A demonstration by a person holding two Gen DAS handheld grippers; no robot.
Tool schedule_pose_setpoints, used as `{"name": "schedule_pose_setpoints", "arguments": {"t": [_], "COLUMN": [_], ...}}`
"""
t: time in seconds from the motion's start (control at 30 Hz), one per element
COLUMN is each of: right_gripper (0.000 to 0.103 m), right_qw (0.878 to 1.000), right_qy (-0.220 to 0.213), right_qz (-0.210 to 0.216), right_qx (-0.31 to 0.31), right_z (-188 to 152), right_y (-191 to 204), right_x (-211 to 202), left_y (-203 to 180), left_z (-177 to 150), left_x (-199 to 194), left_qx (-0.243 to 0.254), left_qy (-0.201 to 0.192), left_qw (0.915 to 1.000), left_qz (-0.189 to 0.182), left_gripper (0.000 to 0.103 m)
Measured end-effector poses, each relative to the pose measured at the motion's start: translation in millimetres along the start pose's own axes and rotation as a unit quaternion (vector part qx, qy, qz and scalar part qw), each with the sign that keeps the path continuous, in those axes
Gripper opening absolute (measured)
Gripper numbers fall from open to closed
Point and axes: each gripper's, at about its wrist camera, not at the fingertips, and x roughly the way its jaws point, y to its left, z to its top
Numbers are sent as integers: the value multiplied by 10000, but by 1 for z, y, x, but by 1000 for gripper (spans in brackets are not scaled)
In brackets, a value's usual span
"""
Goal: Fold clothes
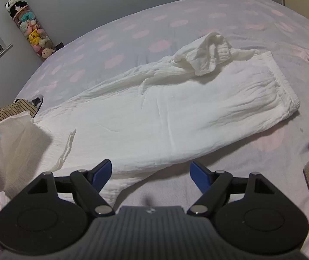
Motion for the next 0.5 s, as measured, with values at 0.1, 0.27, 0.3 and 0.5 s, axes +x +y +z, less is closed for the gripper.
{"name": "schedule_pose_setpoints", "arguments": {"t": [0.1,0.27,0.3,0.5], "right_gripper": [82,82,82,82], "right_qw": [10000,10000,10000,10000], "right_qy": [-8,-23,-20,-11], "right_qz": [11,42,46,60], "right_qx": [12,40,43,57], "right_z": [0,0,0,0], "right_y": [0,-1,-1,-2], "right_x": [0,-1,-1,0], "left_y": [-15,-24,-26,-26], "left_z": [-5,-16,-18,-30], "left_x": [17,58,66,101], "left_qx": [121,-28,-62,-208], "left_qy": [118,369,412,705], "left_qw": [9998,9989,9987,9969], "left_qz": [-105,-285,-309,-271], "left_gripper": [3,3,3,6]}}
